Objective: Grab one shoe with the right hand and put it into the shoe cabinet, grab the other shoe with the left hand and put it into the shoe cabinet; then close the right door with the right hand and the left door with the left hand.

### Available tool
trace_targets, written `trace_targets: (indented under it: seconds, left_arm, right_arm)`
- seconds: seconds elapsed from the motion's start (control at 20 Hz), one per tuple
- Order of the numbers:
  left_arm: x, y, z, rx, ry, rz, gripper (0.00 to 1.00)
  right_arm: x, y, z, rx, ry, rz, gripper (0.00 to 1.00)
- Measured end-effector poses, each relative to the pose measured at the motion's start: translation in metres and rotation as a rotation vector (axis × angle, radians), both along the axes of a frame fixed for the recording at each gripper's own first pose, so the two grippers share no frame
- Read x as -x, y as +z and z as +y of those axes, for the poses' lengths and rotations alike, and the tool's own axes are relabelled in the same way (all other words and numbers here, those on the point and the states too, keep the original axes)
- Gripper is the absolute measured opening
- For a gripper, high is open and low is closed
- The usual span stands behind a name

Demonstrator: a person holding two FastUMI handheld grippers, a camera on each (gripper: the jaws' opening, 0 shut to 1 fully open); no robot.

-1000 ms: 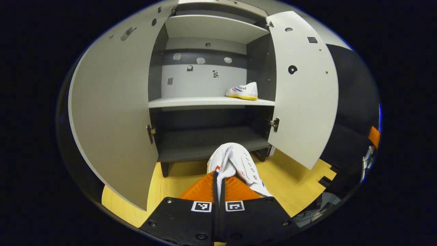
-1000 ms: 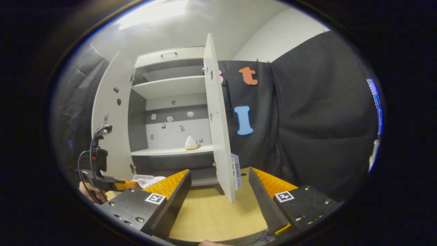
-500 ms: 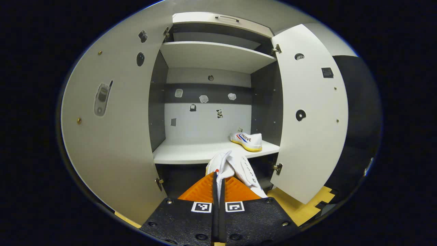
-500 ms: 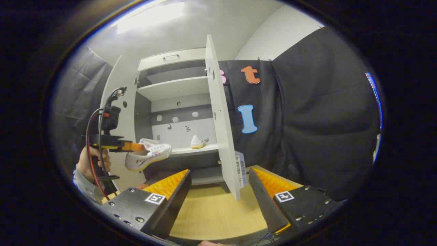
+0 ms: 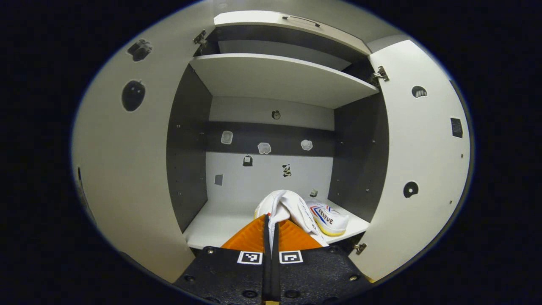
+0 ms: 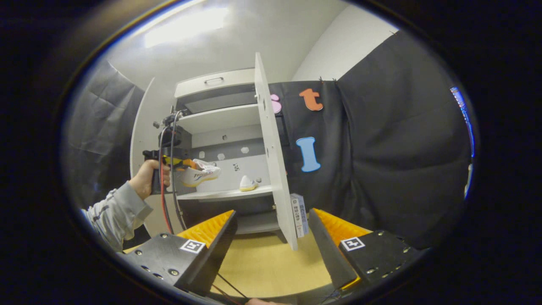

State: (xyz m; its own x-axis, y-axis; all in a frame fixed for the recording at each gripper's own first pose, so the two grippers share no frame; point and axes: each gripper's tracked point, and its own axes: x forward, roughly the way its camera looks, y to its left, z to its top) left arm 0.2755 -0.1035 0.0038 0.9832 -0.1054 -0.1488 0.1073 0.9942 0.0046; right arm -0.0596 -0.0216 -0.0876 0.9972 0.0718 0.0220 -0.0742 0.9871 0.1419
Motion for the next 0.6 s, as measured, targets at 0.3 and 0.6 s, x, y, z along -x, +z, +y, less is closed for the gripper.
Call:
trace_targets:
  seconds: [0.3, 0.6]
  left_arm:
    - [-0.080, -0.028, 0.006, -0.001, 0.045, 0.028, 0.00]
    - [-0.123, -0.071, 0.030, 0.028, 0.120, 0.072, 0.00]
  right_arm:
    - [-0.002, -0.002, -0.005, -0.022, -0.009, -0.002, 1.00]
    - [-0.012, -0.015, -0.014, -0.022, -0.029, 0.029, 1.00]
